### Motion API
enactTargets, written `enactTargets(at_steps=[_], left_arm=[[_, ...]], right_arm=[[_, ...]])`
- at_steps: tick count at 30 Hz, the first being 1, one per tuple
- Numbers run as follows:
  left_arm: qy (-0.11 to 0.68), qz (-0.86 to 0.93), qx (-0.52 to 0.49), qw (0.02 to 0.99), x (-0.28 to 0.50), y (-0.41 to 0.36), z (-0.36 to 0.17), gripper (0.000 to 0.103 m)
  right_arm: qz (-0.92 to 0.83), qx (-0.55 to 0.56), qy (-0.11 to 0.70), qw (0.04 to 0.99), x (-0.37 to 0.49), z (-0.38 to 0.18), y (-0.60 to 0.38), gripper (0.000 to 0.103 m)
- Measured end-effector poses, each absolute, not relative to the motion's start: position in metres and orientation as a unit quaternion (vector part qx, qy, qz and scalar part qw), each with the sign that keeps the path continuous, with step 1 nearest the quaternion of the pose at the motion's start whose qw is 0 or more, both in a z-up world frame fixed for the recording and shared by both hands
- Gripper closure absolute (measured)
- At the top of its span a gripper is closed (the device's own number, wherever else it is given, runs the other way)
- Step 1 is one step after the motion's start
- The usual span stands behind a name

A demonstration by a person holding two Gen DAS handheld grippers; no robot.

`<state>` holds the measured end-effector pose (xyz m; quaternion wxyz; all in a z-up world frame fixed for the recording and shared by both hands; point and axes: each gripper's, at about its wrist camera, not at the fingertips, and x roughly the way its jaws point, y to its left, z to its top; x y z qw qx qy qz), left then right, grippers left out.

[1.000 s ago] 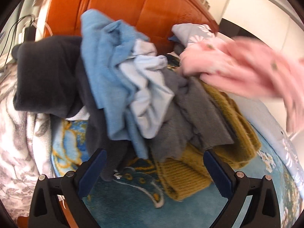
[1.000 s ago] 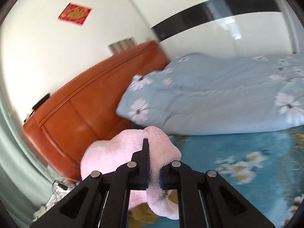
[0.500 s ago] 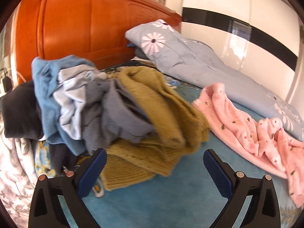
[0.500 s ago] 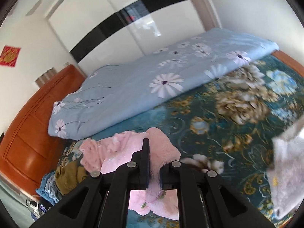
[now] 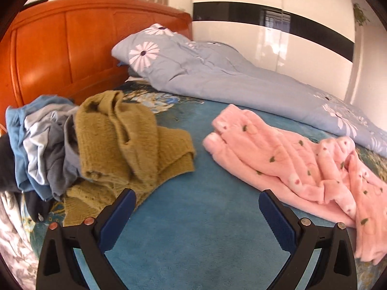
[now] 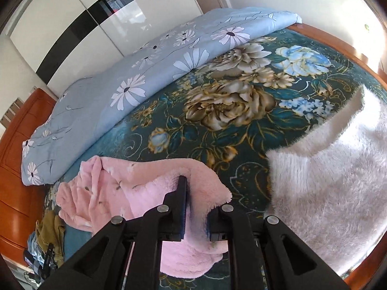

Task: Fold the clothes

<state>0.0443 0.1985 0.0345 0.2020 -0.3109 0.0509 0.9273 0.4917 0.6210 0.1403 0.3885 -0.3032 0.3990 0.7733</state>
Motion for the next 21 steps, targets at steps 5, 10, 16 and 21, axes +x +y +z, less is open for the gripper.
enactTargets(at_steps=[5, 10, 16, 21], left_arm=[[0.031, 0.927, -0.309, 0.209, 0.040, 0.195, 0.034, 0.000], [-0.044, 0.893, -0.352, 0.279, 0.031, 0.175, 0.028, 0.000], [-0.070, 0.867, -0.379, 0.316, 0.021, 0.162, 0.034, 0.000], [-0.077, 0.858, -0.378, 0.338, 0.029, 0.177, 0.059, 0.000]], right_arm=[[0.802, -0.353, 0.283, 0.389, 0.466, 0.164, 0.585, 0.076], [0.819, -0.376, 0.268, 0.342, 0.459, 0.164, 0.581, 0.045], [0.787, -0.338, 0.261, 0.444, 0.500, 0.168, 0.573, 0.044], [0.857, -0.350, 0.197, 0.323, 0.425, 0.165, 0.507, 0.042]])
